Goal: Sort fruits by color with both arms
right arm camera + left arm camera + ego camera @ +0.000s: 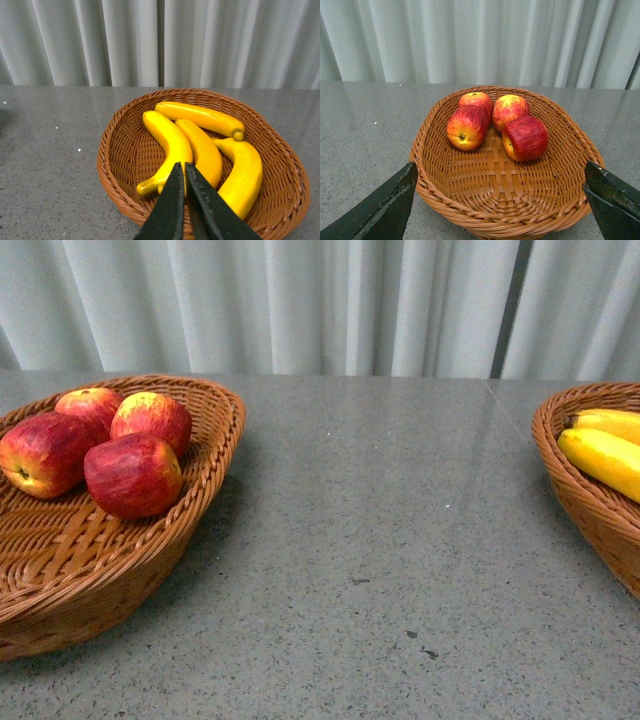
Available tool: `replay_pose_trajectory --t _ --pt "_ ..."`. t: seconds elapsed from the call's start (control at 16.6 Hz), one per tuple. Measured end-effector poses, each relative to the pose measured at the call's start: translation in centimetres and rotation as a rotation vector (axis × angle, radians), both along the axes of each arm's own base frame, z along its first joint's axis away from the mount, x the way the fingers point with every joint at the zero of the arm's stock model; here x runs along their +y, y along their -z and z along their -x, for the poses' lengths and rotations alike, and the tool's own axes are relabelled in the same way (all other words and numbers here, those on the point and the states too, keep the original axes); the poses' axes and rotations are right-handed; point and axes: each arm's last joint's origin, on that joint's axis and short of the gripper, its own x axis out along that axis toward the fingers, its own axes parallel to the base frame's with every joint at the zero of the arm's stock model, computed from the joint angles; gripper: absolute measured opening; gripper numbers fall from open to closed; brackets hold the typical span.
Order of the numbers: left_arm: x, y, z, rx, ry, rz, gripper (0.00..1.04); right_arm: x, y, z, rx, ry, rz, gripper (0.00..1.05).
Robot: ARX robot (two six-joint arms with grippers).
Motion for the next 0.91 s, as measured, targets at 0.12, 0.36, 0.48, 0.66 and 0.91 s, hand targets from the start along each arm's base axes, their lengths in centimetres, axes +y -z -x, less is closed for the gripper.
replay_pose_trajectory --t 0.12,0.36,0.48,0.66,0.91 --pt "0.00 0.00 0.00 0.000 0.000 0.000 0.98 0.00 0.00 0.00 0.000 0.000 0.000 0.27" --pt "0.00 0.00 0.00 0.000 0.000 0.000 0.98 0.00 0.00 0.00 0.000 0.000 0.000 0.80" --pt "0.00 0.00 0.00 0.000 0.000 0.000 0.98 0.00 0.00 0.00 0.000 0.000 0.000 0.98" --pt "0.00 0.00 0.00 0.000 0.000 0.000 0.98 0.00 0.00 0.00 0.000 0.000 0.000 0.98" --pt "0.00 0.00 0.00 0.000 0.000 0.000 0.98 0.00 0.00 0.00 0.000 0.000 0.000 0.98"
